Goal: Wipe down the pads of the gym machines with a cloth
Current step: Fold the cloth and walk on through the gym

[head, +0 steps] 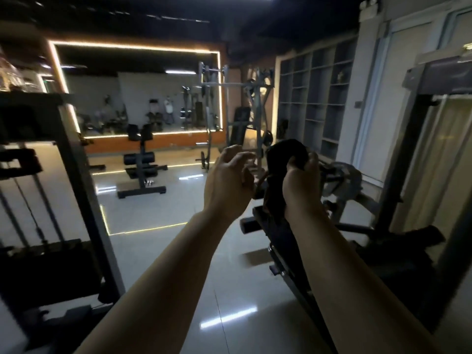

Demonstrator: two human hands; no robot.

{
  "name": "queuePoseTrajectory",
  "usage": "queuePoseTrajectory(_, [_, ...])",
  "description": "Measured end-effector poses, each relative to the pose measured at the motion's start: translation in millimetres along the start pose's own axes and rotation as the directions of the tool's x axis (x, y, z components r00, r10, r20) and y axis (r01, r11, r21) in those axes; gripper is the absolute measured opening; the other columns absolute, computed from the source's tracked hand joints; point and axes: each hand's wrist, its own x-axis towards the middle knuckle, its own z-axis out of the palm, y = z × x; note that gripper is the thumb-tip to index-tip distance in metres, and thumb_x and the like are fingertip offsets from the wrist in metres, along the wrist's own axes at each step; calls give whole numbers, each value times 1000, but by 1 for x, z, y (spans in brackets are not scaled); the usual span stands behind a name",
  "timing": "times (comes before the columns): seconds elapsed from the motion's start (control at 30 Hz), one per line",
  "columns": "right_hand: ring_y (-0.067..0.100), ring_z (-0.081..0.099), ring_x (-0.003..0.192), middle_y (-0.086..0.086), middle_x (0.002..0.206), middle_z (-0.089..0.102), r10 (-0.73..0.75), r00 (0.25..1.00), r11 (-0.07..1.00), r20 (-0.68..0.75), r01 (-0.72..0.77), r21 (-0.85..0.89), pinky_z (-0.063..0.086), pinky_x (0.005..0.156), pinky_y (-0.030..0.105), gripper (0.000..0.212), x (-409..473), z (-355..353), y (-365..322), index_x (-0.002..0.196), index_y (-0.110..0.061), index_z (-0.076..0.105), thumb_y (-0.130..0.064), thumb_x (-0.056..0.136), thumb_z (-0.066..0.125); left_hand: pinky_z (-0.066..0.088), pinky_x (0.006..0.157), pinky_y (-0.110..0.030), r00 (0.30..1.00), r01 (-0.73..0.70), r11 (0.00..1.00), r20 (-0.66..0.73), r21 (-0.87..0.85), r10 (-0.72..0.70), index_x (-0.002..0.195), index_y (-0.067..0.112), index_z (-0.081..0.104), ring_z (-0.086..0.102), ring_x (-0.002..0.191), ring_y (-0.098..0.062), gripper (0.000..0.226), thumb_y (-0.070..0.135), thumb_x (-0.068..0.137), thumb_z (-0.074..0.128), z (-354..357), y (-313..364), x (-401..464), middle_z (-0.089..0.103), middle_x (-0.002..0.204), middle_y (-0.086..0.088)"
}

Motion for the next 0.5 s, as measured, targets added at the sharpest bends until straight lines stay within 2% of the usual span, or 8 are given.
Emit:
queuePoseTrajectory(0.1, [22, 51, 117, 2, 128, 50, -28, 995, 999, 93, 24, 49, 44, 96, 40, 37, 55, 38, 10, 137, -20, 38, -19, 100, 38, 45, 85, -26, 997, 44, 996, -60, 79, -40, 119, 19, 64, 53, 120, -25, 34, 6, 89, 54, 17, -30, 46, 49, 139, -4])
queuePoseTrajectory(0.23, [14, 49, 102, -4, 111, 47, -33, 982, 995, 187, 15, 97, 42, 82, 30, 37, 100, 87, 39, 138, -23, 38, -21, 101, 38, 48, 94, -36, 992, 110, 982, -84, 155, -98, 120, 17, 63, 49, 125, -25, 34, 6, 90, 54, 40, -73, 80, 47, 141, -5])
queuePoseTrajectory(0.33, [18, 53, 106, -2, 114, 52, -10, 966, 990, 257, -27, 139, 48, 89, 36, 34, 126, 128, 71, 133, -27, 41, -19, 101, 38, 48, 96, -37, 985, 154, 964, -107, 215, -133, 121, 16, 62, 47, 127, -23, 34, 6, 90, 55, 61, -121, 96, 46, 142, -4])
queuePoseTrajectory(0.43, [22, 52, 113, -4, 114, 50, -5, 947, 982, 321, -56, 183, 47, 96, 44, 31, 152, 177, 104, 125, -36, 40, -17, 100, 38, 47, 98, -42, 985, 158, 954, -107, 255, -135, 121, 17, 62, 45, 129, -24, 35, 4, 89, 56, 81, -179, 113, 47, 142, -5])
queuePoseTrajectory(0.5, [17, 54, 105, -5, 110, 49, -27, 935, 977, 355, -51, 208, 49, 86, 37, 29, 172, 214, 122, 116, -40, 39, -16, 100, 38, 49, 96, -44, 984, 161, 951, -119, 264, -134, 120, 18, 62, 45, 129, -23, 35, 5, 88, 56, 91, -223, 129, 47, 141, -4])
